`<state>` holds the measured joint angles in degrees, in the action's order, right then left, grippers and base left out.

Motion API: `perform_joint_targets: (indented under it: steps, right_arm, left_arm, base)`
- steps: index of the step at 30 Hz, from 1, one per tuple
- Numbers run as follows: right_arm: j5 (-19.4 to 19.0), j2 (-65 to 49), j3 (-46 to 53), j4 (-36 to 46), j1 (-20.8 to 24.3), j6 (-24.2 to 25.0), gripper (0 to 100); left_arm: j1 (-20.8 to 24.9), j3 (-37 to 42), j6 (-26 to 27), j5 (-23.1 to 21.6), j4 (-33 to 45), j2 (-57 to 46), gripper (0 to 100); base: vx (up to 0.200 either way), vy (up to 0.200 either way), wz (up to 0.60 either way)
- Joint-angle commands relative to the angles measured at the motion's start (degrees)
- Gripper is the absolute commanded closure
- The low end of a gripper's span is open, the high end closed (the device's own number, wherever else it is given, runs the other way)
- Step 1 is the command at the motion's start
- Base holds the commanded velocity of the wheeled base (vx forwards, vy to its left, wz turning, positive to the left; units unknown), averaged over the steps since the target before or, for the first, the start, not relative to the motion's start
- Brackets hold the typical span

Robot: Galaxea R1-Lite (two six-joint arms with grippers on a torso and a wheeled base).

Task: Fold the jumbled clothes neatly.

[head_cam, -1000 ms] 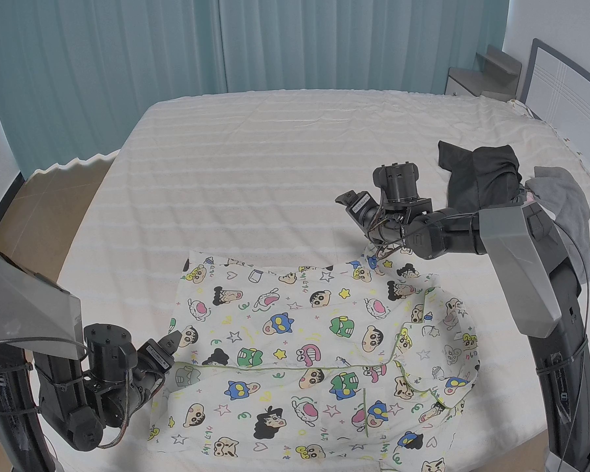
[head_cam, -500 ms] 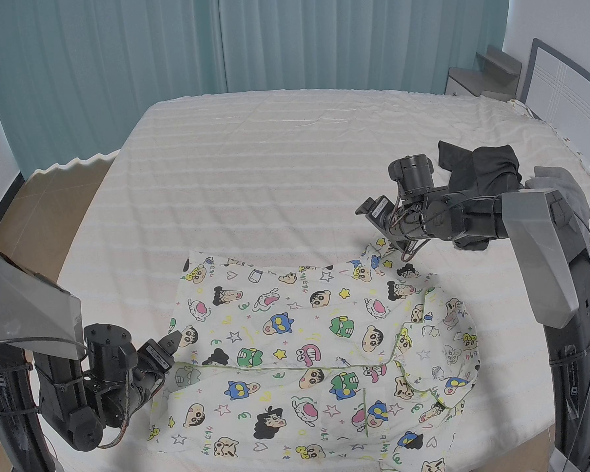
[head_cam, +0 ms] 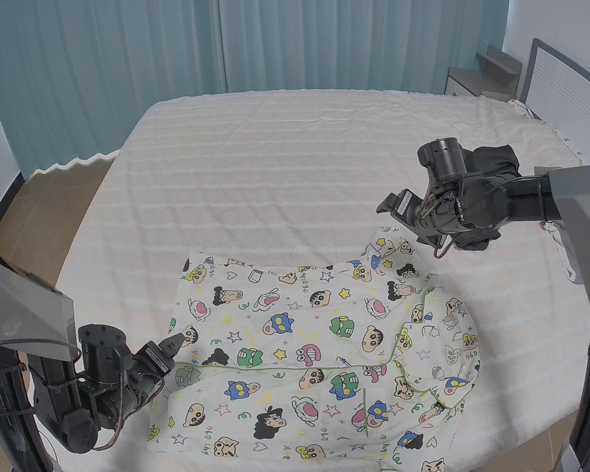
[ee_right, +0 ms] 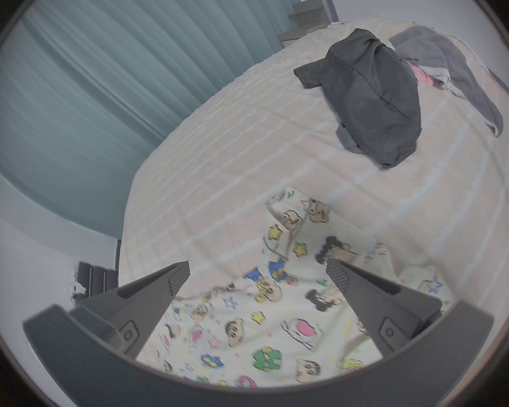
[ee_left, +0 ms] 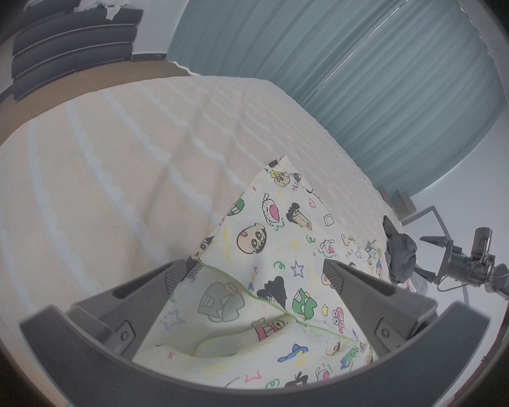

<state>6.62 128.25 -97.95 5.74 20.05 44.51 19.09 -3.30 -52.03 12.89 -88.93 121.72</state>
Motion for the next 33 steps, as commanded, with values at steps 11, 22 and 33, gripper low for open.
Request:
perform_joint_targets:
  steps: [11, 22, 33]
  right_arm:
    - [-16.6, -28.9, 57.4, -13.6, -22.2, -21.9, 0]
    - [-20.3, -21.6, 54.1, -21.4, -15.7, -8.8, 0]
    - [-19.7, -10.9, 44.7, -26.6, -7.3, 0.4, 0]
  left_arm:
    - [-1.4, 3.0, -4.9, -15.3, 0.2, -4.3, 0]
    - [-1.9, 3.0, -5.1, -16.2, 0.1, -3.6, 0]
    - [-2.3, 2.6, -5.0, -16.0, 0.1, -2.4, 0]
  base:
    - [0.000, 0.000, 0.00]
    - [0.000, 0.000, 0.00]
    - [0.000, 0.000, 0.00]
